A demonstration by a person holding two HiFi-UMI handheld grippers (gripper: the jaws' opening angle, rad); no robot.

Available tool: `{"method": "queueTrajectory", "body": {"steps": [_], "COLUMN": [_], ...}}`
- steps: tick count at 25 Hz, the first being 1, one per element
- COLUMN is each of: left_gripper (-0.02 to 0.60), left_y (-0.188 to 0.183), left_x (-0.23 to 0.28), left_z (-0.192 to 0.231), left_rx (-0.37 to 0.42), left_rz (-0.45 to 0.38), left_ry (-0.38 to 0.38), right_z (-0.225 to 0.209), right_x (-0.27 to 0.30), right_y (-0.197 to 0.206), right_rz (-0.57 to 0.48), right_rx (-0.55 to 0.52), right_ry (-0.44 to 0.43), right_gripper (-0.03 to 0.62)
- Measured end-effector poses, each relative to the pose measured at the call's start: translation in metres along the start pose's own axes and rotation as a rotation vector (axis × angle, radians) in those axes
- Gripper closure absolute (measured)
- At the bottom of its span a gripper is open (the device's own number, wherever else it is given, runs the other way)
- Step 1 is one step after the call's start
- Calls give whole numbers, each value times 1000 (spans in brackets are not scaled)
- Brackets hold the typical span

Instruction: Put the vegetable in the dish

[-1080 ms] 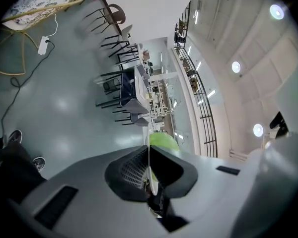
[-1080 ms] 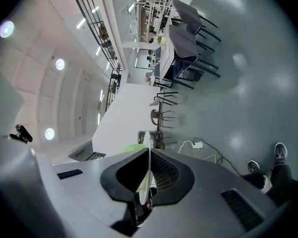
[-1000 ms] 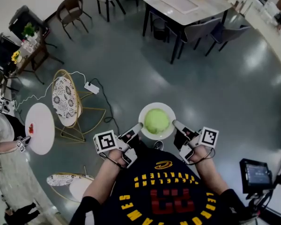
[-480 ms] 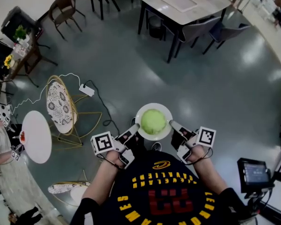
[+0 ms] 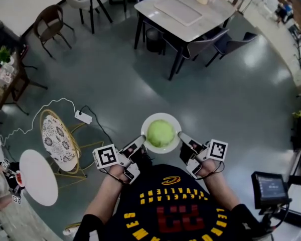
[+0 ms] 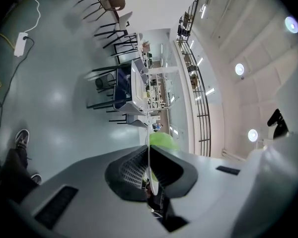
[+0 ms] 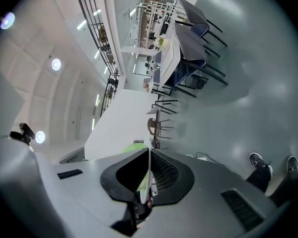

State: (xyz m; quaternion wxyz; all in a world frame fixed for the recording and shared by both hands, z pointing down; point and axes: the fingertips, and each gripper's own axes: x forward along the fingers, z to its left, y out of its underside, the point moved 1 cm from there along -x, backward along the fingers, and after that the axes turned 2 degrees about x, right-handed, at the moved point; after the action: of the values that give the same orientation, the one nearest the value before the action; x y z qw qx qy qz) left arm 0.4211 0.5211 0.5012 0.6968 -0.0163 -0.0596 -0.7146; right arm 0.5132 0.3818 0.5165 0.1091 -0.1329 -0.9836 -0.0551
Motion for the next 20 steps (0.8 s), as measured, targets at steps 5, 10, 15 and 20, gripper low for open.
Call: {"method": "queueTrajectory", "body": {"steps": [5, 10, 15, 20], "left_gripper": [570, 570, 569, 569], "left_y": [-42, -67, -82, -112], "left_x": [-1, -4, 11, 28], "left_z": [-1, 10, 16, 16], "left_rx": [-8, -11, -38, -35], "left_rz": [14, 15, -10, -69], "left_ry": [20, -1, 2, -24], "right_z": [12, 14, 6, 4], "right_x": [37, 61, 78, 111], "right_y": [-8, -11, -30, -62], "right_rz": [-27, -19, 4, 60], "right_rx": [-6, 1, 16, 26], "right_ry": [6, 17, 34, 20], "right_gripper": [577, 577, 577, 577]}}
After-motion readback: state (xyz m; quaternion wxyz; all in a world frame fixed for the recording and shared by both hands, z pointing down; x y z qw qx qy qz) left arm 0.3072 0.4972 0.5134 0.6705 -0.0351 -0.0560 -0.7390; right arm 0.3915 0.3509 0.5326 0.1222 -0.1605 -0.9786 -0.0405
